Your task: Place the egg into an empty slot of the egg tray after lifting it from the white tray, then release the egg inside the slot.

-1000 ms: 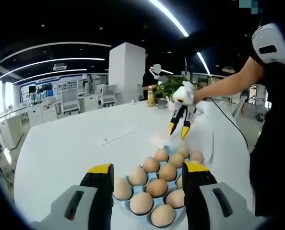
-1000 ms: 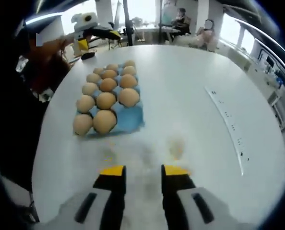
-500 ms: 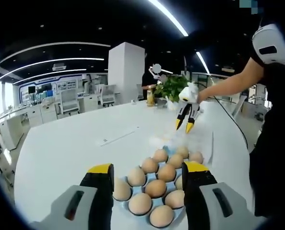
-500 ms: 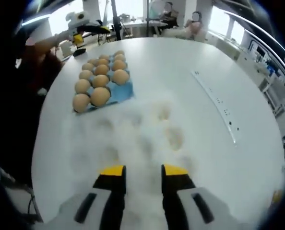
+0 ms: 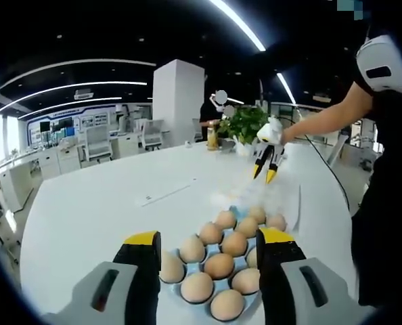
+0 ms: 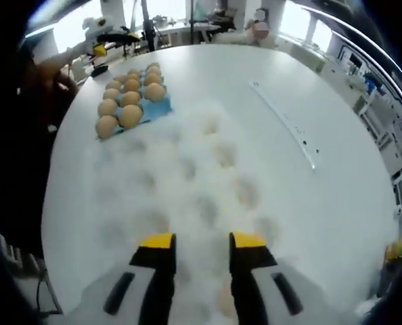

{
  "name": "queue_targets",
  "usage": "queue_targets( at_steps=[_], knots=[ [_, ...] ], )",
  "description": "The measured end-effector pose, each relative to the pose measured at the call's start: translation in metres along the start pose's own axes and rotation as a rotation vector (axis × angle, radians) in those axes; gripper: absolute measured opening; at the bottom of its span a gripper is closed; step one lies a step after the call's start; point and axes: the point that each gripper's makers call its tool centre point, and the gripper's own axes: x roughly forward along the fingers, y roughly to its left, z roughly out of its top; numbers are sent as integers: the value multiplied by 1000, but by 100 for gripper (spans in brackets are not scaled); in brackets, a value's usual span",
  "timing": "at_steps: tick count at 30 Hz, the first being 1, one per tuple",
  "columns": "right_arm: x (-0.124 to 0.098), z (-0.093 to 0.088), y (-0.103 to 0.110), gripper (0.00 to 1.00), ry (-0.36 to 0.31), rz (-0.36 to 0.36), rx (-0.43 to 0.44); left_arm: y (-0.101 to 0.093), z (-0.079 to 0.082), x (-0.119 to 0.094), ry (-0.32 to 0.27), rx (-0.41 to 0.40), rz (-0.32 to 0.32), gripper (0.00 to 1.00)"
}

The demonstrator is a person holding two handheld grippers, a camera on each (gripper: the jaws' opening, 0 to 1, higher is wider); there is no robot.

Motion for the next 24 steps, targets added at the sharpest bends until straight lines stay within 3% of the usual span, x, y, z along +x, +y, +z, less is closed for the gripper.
queue_targets(
  at_steps=[15, 17, 24],
  knots=[
    [-25, -44, -21, 31, 88, -83, 18, -2, 0, 0, 4, 0, -3, 57],
    [-29, -52, -26, 31, 123, -104, -5, -2, 0, 1, 5, -1, -4, 57],
    [-27, -57, -29, 30, 143, -96, -3, -3, 0, 3, 5, 1, -7, 57]
  ],
)
